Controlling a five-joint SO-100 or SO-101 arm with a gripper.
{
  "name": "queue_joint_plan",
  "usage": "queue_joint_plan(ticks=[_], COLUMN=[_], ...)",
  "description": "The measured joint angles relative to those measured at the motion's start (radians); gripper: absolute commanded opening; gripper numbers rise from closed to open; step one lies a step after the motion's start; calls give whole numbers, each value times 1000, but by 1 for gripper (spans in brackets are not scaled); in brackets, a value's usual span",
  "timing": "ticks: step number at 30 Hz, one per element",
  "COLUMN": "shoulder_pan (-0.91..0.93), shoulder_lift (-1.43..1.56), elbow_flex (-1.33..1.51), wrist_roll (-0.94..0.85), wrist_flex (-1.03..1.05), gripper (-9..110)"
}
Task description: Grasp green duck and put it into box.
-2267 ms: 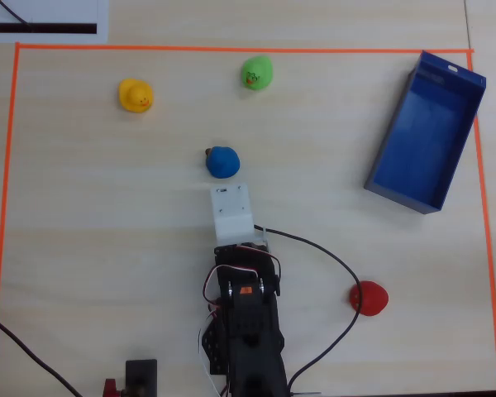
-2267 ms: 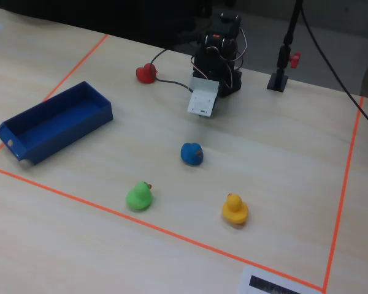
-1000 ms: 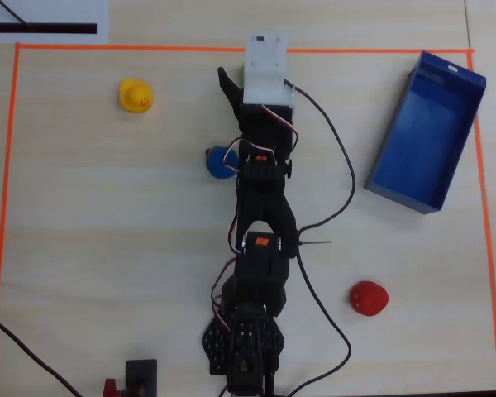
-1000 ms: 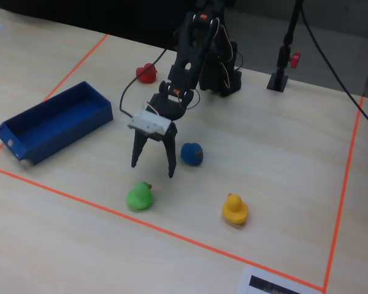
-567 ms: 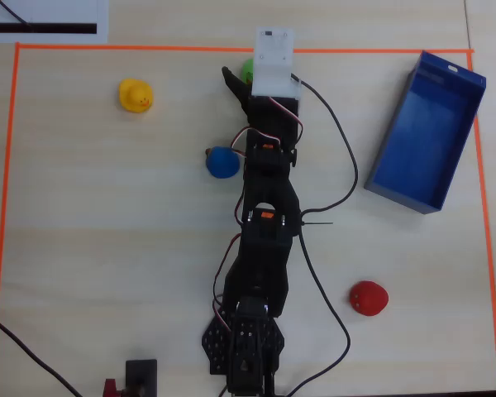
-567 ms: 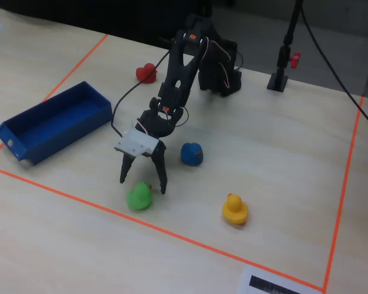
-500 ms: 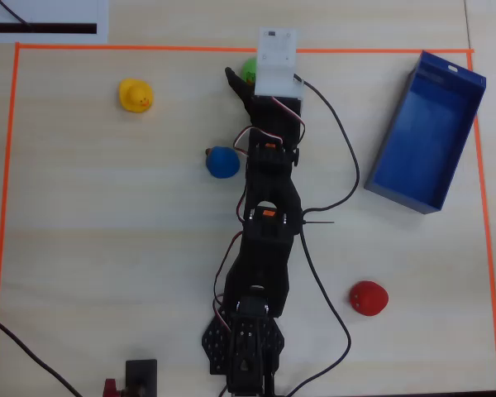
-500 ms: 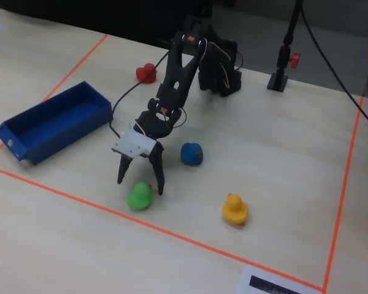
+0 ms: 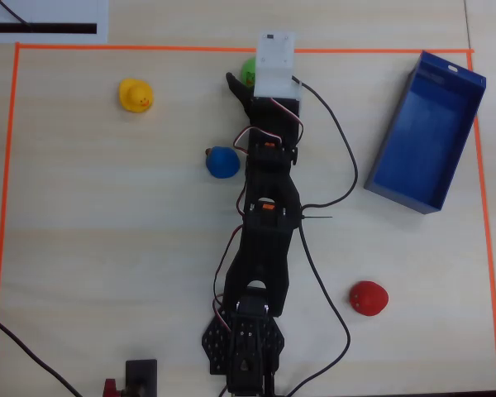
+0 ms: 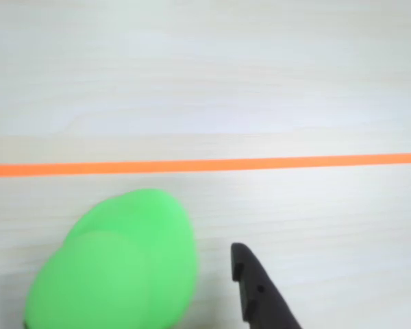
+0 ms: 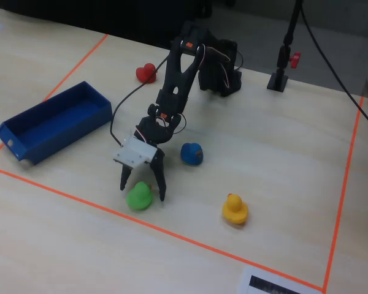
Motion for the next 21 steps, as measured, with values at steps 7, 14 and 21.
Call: queue_joint_plan(ticks=[7, 14, 21], shoulder_pan=[-8, -9, -18], shoulder_lift=[-64, -98, -107], elbow_flex=[-86, -137, -196], wrist_roll=[0, -49, -91], wrist_flex=[34, 43, 153], gripper=[43, 21, 1])
